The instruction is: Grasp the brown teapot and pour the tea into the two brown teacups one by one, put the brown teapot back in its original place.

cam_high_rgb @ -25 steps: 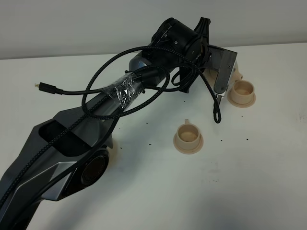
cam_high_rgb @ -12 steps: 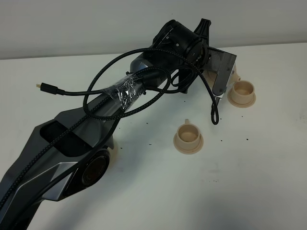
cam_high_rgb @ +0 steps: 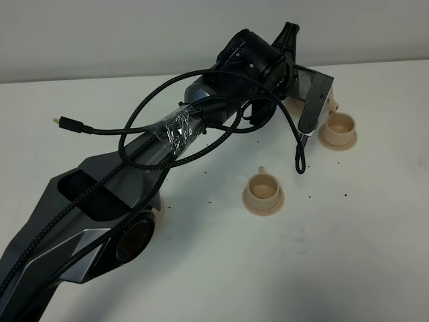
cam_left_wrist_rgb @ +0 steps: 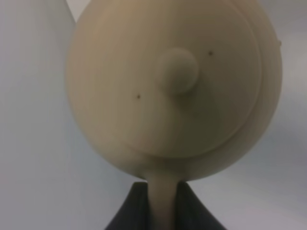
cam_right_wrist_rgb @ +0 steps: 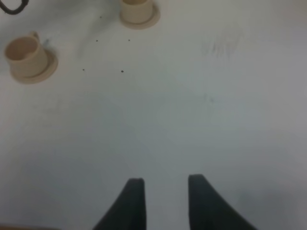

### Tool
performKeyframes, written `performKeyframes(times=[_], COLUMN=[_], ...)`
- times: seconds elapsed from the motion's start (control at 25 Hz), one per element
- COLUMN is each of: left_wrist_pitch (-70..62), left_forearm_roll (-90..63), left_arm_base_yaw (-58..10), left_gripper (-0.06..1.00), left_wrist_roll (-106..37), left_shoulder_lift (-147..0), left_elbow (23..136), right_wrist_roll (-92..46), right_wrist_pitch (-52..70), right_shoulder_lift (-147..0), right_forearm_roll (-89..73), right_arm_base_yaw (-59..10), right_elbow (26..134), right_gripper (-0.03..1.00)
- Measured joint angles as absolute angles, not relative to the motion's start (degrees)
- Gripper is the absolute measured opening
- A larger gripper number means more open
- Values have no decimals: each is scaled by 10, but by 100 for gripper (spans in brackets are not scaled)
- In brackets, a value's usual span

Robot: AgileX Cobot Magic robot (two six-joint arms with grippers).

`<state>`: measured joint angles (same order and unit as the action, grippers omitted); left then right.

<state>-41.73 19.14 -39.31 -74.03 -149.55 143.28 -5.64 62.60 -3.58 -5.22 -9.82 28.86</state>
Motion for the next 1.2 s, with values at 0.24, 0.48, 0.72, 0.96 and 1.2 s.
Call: performKeyframes(times=[0.24,0.48,0.72,0.96,1.2], left_wrist_pitch=[-416,-418,-418,-404,-401], left_forearm_roll=[194,202,215,216,216], left_arm_base_yaw=[-396,-396,-396,-396,-396], left_gripper=[12,12,12,12,12], left_wrist_roll=[-751,-757,-760,-763,-762], left_shoulder_lift=[-1496,-1496,-1496,-1496,-1496], left_elbow=[1433,1433,1433,1433,1433], right_wrist_roll=[-56,-56,-56,-56,-56], right_wrist_pitch=[626,626,626,626,626], right_shoulder_lift=[-36,-36,-36,-36,-36], right_forearm_roll=[-52,-52,-52,-52,-52], right_arm_base_yaw=[-98,-98,-98,-98,-98], right_elbow=[289,289,289,289,289], right_gripper=[24,24,24,24,24])
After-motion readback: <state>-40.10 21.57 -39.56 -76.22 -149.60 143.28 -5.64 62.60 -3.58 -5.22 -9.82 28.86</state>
